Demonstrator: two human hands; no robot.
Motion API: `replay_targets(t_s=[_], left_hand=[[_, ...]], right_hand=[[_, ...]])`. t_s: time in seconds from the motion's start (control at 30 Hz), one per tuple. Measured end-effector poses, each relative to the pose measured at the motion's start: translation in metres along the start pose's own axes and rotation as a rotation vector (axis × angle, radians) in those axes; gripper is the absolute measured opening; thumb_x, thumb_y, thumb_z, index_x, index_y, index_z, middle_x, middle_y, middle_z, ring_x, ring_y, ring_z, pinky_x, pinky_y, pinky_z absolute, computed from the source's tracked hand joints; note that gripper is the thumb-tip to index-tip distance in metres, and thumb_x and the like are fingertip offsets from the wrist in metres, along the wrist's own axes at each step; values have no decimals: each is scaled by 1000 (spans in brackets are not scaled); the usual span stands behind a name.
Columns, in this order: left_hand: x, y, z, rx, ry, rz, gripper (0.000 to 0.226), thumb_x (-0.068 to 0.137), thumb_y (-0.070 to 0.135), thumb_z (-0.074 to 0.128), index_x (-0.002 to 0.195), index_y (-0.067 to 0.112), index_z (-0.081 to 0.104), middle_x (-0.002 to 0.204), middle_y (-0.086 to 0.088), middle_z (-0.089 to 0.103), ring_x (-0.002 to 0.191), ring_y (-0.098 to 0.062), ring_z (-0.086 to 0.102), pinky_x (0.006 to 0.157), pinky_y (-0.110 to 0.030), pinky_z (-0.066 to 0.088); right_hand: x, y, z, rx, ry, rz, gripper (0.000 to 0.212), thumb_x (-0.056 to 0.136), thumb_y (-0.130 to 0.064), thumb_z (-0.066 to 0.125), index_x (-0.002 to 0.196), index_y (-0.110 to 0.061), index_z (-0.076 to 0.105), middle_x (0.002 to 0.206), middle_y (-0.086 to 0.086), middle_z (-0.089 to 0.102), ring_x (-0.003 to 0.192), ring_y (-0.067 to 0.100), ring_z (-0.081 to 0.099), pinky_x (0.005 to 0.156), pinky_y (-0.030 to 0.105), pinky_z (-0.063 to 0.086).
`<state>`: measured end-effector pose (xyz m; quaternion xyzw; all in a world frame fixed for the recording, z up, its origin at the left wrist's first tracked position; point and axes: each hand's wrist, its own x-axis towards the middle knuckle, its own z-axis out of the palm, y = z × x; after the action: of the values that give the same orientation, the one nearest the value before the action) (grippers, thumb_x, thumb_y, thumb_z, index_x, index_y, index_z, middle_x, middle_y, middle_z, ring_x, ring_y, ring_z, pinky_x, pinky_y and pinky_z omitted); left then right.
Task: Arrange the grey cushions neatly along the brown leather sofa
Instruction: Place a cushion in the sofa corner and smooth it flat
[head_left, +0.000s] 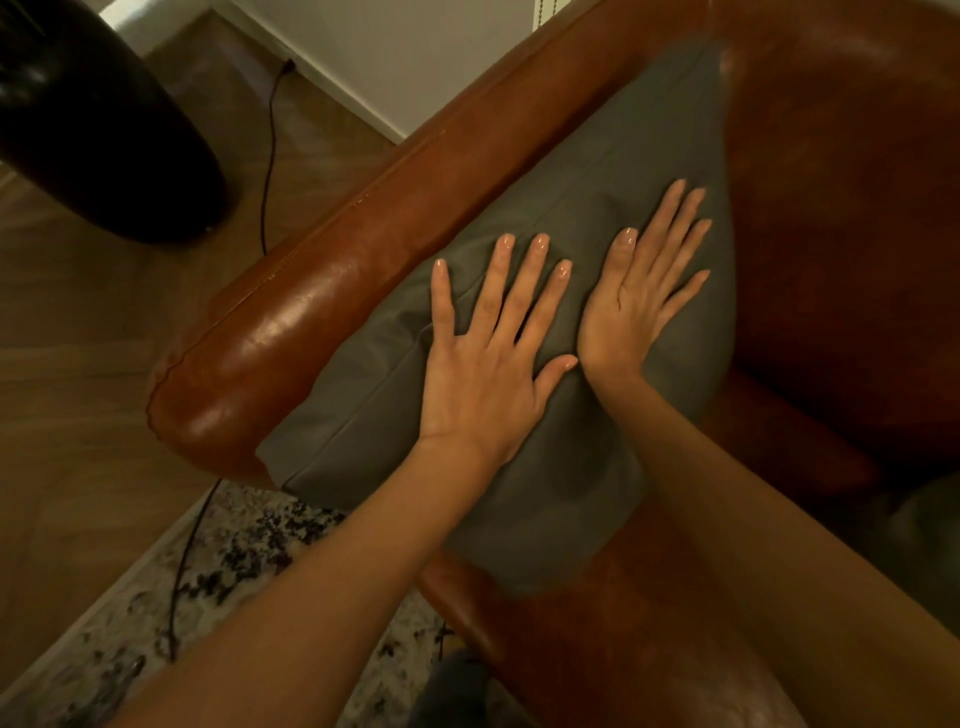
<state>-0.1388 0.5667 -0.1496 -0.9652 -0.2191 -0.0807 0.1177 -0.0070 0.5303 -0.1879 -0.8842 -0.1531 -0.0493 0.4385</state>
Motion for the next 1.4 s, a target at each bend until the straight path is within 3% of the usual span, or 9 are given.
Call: replay_targets(t_s=[0.4,0.57,0.73,0.9,1.03,1.2,1.27,1.3,1.4], left_hand=[[3,3,-1,32,-89,-48,75,98,62,13,155,19,-8,164,-6,-11,151,-27,-10,110,-62,-16],[1,0,-19,-63,-157,-10,77,96,67,14,156,22,-2,164,-6,-5,151,-29,-3,113,-66,2],[19,-11,-49,-107,-197,46,78,90,73,18,155,31,6,165,-5,-2,151,-30,1,110,-66,15],[51,-37,-49,-163,-371,71,101,67,94,23,147,50,-18,161,-7,-23,146,-36,-22,113,-68,-4],[50,-37,-39,-334,-413,68,102,66,93,34,144,55,-19,161,-2,-24,149,-30,-17,115,-63,-6],[47,-33,-30,-344,-345,87,101,67,92,35,146,54,-16,162,-3,-22,149,-29,-16,112,-64,-10],[46,-30,-29,-342,-329,92,101,68,92,35,146,54,-17,162,-3,-23,149,-29,-16,112,-64,-9],[45,-29,-28,-339,-320,94,100,68,92,34,146,54,-17,162,-4,-23,149,-29,-15,113,-64,-8],[41,-25,-26,-327,-303,93,100,69,92,32,146,53,-17,161,-5,-22,149,-30,-15,113,-64,-5]], right_hand=[[5,-2,2,-41,-176,16,53,107,-40,15,157,-29,3,166,-6,-3,152,16,-9,118,50,-14],[4,6,-45,191,-217,8,51,108,-37,19,156,-28,8,166,-4,0,152,16,-7,118,43,-12],[-42,50,-72,226,-153,439,50,107,-39,19,155,-35,6,166,-6,-1,152,20,-5,117,56,-3],[-85,50,-42,310,-177,682,52,106,-41,19,154,-39,-2,165,-7,-7,152,20,-5,115,62,-3],[-82,49,-17,306,-116,701,52,106,-42,17,153,-39,-6,164,-10,-11,152,15,-11,116,59,-8],[-80,50,-3,346,-59,698,50,107,-38,16,152,-37,-4,164,-10,-10,151,16,-13,115,57,-12],[-79,53,1,395,-40,673,47,105,-46,10,148,-40,-7,164,-9,-11,151,16,-15,117,57,-15],[-83,58,4,386,-61,635,49,101,-55,4,146,-41,-12,163,-7,-15,150,15,-18,117,57,-16],[-92,72,7,241,-246,460,86,73,-81,-19,145,-36,-30,158,-5,-31,142,11,-31,113,55,-23]])
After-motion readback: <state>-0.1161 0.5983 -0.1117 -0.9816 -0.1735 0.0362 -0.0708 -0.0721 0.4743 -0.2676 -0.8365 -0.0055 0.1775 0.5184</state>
